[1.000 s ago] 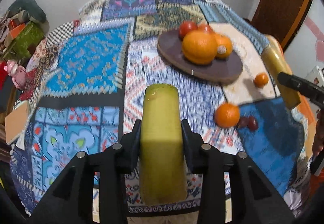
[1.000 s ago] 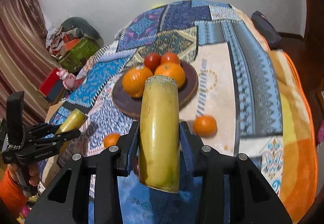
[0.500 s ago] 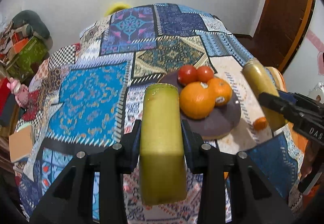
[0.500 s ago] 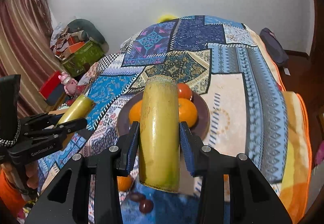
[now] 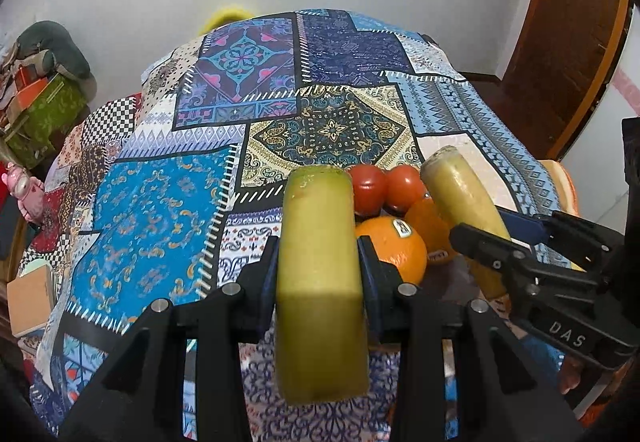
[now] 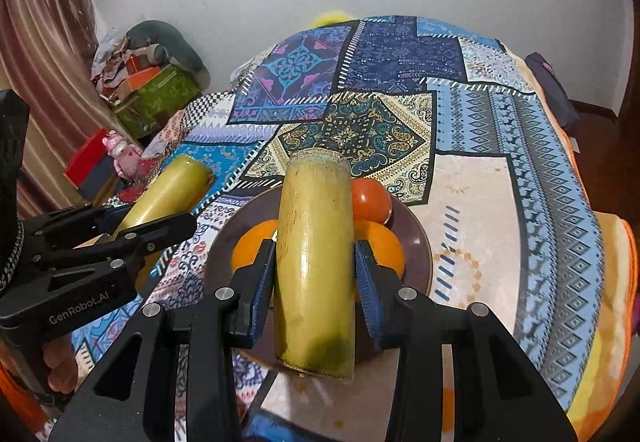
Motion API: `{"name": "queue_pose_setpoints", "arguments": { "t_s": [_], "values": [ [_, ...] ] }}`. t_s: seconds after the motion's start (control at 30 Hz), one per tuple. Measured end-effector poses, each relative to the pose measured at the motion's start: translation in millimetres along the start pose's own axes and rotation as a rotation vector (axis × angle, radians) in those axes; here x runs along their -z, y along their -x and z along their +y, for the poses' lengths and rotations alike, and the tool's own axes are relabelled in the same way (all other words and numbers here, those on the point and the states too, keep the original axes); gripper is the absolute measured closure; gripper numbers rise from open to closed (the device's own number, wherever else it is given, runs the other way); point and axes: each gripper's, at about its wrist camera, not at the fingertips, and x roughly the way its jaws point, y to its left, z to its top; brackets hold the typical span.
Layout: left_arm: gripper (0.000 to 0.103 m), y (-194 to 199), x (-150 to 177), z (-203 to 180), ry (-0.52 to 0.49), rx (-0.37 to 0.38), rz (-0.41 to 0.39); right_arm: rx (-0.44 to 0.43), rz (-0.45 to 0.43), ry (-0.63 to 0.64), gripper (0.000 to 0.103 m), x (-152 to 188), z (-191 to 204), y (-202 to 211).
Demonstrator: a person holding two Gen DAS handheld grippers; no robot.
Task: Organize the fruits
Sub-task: 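Carry both yellow cylinders over the purple plate with both grippers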
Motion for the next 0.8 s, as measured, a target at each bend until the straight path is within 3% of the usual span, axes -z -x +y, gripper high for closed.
{"name": "queue_pose_setpoints", "arguments": {
  "t_s": [0.4,0.8],
  "values": [
    [0.066,-41,-9,3,0.007,-0.001,0.031,0.012,0.029,0.003,0.067,-6,-4,-24],
    [0.069,-55,-7,5,0.016,0.023,0.055,0.008,0.036,0.0,0.066,-7,-3,-30]
  ]
}}
